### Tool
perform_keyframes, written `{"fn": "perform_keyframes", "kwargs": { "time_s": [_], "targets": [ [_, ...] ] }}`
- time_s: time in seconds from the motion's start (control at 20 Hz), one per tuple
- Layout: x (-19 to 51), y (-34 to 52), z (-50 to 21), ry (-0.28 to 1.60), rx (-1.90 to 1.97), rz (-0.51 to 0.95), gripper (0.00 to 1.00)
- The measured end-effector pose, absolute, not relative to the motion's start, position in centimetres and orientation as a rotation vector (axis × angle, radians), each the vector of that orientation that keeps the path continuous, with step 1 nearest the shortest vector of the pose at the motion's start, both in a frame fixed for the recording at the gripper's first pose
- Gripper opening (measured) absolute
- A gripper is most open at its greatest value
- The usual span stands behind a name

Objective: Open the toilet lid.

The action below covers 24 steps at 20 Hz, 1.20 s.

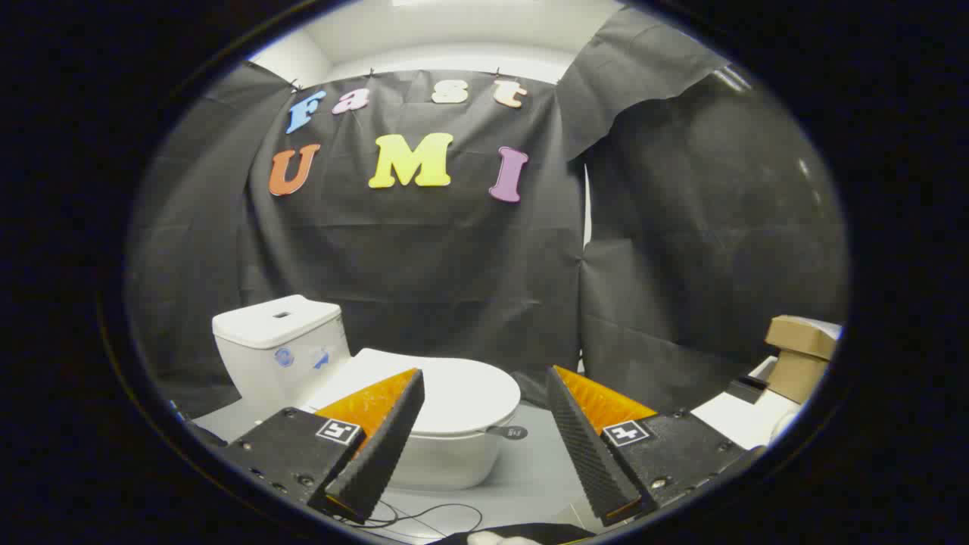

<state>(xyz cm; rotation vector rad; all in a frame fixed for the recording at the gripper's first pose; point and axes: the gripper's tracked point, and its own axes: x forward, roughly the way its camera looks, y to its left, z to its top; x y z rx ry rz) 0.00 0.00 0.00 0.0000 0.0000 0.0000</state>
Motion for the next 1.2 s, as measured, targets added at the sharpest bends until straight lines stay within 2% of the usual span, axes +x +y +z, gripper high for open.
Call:
{"fn": "perform_keyframes", "kwargs": {
  "time_s": [0.9,1.2],
  "targets": [
    [-1.0,-0.4,3.9,-0.075,0.01,-0.001,1.0],
    [-0.7,-0.4,3.2,-0.06,-0.004,0.001,1.0]
  ]
}}
